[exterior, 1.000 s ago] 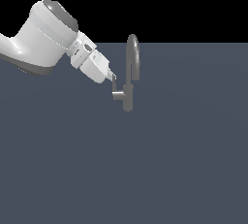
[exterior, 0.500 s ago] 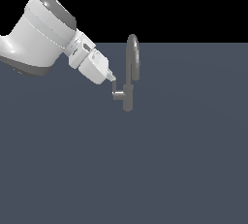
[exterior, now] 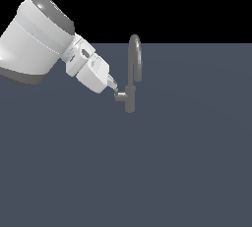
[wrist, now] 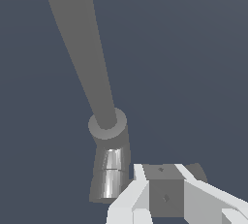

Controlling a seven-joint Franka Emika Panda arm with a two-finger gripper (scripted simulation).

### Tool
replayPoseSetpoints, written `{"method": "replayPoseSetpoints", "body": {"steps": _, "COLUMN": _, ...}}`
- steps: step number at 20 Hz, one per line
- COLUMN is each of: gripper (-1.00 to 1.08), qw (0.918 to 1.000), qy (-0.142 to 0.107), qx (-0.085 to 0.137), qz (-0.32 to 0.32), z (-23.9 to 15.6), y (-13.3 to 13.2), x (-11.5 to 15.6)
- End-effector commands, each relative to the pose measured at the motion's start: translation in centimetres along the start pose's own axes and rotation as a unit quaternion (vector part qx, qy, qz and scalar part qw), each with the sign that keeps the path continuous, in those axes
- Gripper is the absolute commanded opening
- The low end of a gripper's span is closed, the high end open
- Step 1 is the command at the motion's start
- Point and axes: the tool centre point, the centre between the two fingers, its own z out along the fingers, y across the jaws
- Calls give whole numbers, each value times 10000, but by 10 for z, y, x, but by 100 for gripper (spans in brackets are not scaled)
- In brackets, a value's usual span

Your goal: Turn on the faucet by rotating a designated handle.

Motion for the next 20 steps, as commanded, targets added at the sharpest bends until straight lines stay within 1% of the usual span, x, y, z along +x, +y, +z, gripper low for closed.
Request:
{"method": "replayPoseSetpoints", "body": {"steps": 1, "gripper": -100, "qw": 9999, "qy": 40, "qx": -130, "qz": -18, "z": 11, "y": 15, "x": -1}}
{"method": "replayPoseSetpoints", "body": {"steps": 2, "gripper": -100, "qw": 10000, "qy": 27, "qx": -8, "qz": -29, "z": 0, "y": 5, "x": -2}}
{"method": "replayPoseSetpoints", "body": {"steps": 13, "gripper": -100, "qw": 9999, "qy": 40, "qx": -128, "qz": -17, "z": 42, "y": 40, "x": -32}}
{"method": "replayPoseSetpoints", "body": {"steps": 14, "gripper": -100, "qw": 9999, "qy": 40, "qx": -128, "qz": -17, "z": 42, "y": 40, "x": -32}}
{"method": "replayPoseSetpoints", "body": {"steps": 15, "gripper": -100, "qw": 10000, "qy": 23, "qx": 32, "qz": -11, "z": 26, "y": 28, "x": -29}}
{"method": "replayPoseSetpoints", "body": {"steps": 20, "gripper": -100, "qw": 10000, "qy": 29, "qx": -39, "qz": -13, "z": 49, "y": 29, "x": -46}}
